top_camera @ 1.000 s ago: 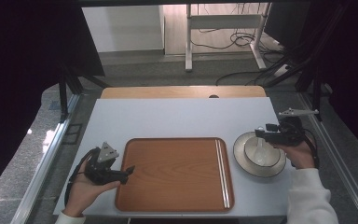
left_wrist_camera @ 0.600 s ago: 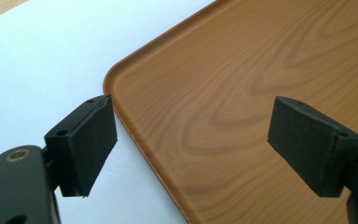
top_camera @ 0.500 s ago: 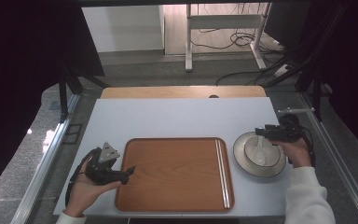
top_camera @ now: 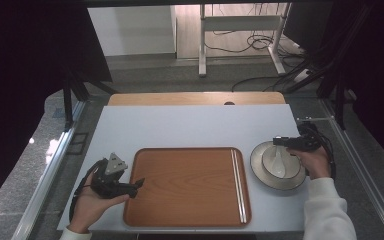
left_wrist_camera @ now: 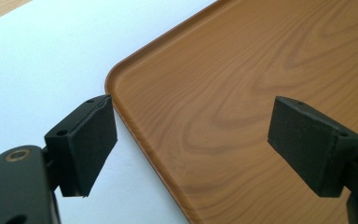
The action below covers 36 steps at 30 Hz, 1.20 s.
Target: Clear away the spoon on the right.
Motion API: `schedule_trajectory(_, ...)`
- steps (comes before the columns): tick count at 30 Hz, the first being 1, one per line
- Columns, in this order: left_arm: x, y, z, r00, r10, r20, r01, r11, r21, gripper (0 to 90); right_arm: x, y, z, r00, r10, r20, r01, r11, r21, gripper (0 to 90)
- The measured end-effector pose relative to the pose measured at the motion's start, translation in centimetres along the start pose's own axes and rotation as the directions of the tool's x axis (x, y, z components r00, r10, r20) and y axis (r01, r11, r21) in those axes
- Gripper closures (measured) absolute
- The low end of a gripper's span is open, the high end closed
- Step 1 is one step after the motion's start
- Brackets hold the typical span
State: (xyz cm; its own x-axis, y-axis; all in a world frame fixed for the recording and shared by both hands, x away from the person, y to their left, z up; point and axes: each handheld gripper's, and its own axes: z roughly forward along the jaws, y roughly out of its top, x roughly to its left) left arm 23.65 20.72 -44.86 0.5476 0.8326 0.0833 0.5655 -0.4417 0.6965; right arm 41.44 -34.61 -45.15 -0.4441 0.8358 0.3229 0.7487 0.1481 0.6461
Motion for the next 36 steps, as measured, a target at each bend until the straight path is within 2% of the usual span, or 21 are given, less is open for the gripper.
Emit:
schedule_trajectory(3,0.0,0.0,0.0,1.0,0.002,0.0,-0.002,1.0,0.002,15.4,0.0,0.0,-0.1,1.0,-0.003,-0.001,0.003,1.0,-0.007,81.3)
schedule_trajectory(5,0.0,0.0,0.0,1.0,0.0,-0.001,0.0,1.0,0.0,15.4,0.0,0.0,-0.3,1.0,0.001,-0.001,-0.001,1.0,-0.02,83.0)
schedule_trajectory(9,-0.1,0.0,0.1,1.0,0.004,0.002,-0.004,1.0,0.001,15.4,0.2,0.1,-1.0,1.0,-0.008,-0.004,0.008,0.999,-0.048,84.6)
schedule_trajectory(14,-0.1,0.1,0.1,1.0,0.006,0.001,-0.006,1.0,0.0,15.4,0.8,0.2,-1.8,0.9988,-0.049,0.002,0.049,0.997,-0.064,85.1)
schedule_trajectory(18,0.0,0.1,0.1,1.0,0.006,0.0,-0.006,1.0,-0.002,15.5,1.3,0.5,-2.6,0.9978,-0.065,0.005,0.066,0.993,-0.097,85.3)
schedule_trajectory(28,0.0,0.1,-0.1,1.0,0.003,-0.003,-0.003,1.0,-0.004,15.5,3.0,1.1,-4.5,0.9927,-0.12,0.009,0.12,0.975,-0.187,85.4)
schedule_trajectory(33,0.0,0.0,-0.2,1.0,0.004,-0.005,-0.004,1.0,-0.004,15.5,4.8,1.7,-5.7,0.9843,-0.176,-0.001,0.171,0.957,-0.232,85.4)
schedule_trajectory(36,0.0,0.1,-0.2,1.0,0.002,-0.004,-0.002,1.0,-0.006,15.5,5.9,1.9,-6.1,0.9796,-0.201,-0.009,0.192,0.951,-0.242,85.5)
